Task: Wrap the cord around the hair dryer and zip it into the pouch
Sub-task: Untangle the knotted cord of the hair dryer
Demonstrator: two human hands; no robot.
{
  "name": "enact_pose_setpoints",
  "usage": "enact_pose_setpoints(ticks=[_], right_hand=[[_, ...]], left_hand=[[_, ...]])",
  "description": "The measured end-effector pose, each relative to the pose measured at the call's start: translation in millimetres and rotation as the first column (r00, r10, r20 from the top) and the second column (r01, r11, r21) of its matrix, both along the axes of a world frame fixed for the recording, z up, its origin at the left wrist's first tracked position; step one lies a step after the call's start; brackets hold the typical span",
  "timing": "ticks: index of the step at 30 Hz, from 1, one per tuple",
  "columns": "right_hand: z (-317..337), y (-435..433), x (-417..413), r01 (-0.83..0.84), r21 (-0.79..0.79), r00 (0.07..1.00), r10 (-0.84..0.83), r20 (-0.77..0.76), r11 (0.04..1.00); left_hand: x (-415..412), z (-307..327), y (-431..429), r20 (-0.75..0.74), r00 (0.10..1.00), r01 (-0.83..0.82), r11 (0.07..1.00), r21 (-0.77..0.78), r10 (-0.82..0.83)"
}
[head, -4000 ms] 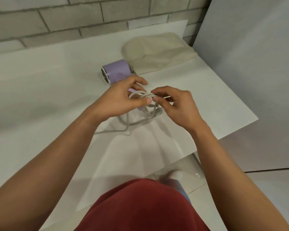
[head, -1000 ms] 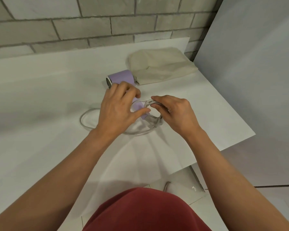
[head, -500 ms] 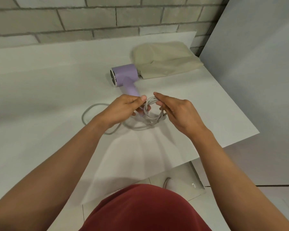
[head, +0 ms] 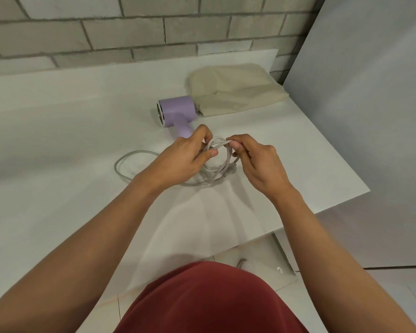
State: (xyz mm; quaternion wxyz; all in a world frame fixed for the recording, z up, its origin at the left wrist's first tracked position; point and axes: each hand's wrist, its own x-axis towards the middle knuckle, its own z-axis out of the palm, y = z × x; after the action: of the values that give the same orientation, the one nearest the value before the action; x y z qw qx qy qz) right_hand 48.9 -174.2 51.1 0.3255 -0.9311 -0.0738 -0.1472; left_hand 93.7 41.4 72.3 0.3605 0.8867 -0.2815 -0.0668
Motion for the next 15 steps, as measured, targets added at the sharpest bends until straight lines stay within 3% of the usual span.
enact_pose_setpoints(ticks=[3,7,9,12,15], right_hand=[[2.6,1.0,4.4,-0.016,-0.105,1.000,0.017,0.005,0.994],[9.7,6.9,7.2,-0.128,-0.249,0.972,0.171,0.159,0.960],[9.3,7.5,11.5,-0.104,-0.312,0.947,0.190,0.259,0.944],[11.3,7.4,14.7,-0.047,-0.312,0.927,0.157,0.340,0.949],[12.0,8.1,11.4,-0.024,-0.283,0.937,0.120,0.328,0.959]], left_hand=[[1.0,-2.0,1.9,-0.090,0.996,0.008,1.000,-0.003,-0.008],[0.6,-0.7,2.8,-0.110,0.994,0.011,1.000,-0.022,-0.014],[1.3,0.5,3.4,-0.118,0.993,0.011,0.999,-0.045,-0.016],[2.8,0.4,6.2,-0.134,0.991,0.006,1.000,-0.029,-0.010],[2.6,0.6,10.0,-0.128,0.992,0.018,1.000,-0.008,-0.019]])
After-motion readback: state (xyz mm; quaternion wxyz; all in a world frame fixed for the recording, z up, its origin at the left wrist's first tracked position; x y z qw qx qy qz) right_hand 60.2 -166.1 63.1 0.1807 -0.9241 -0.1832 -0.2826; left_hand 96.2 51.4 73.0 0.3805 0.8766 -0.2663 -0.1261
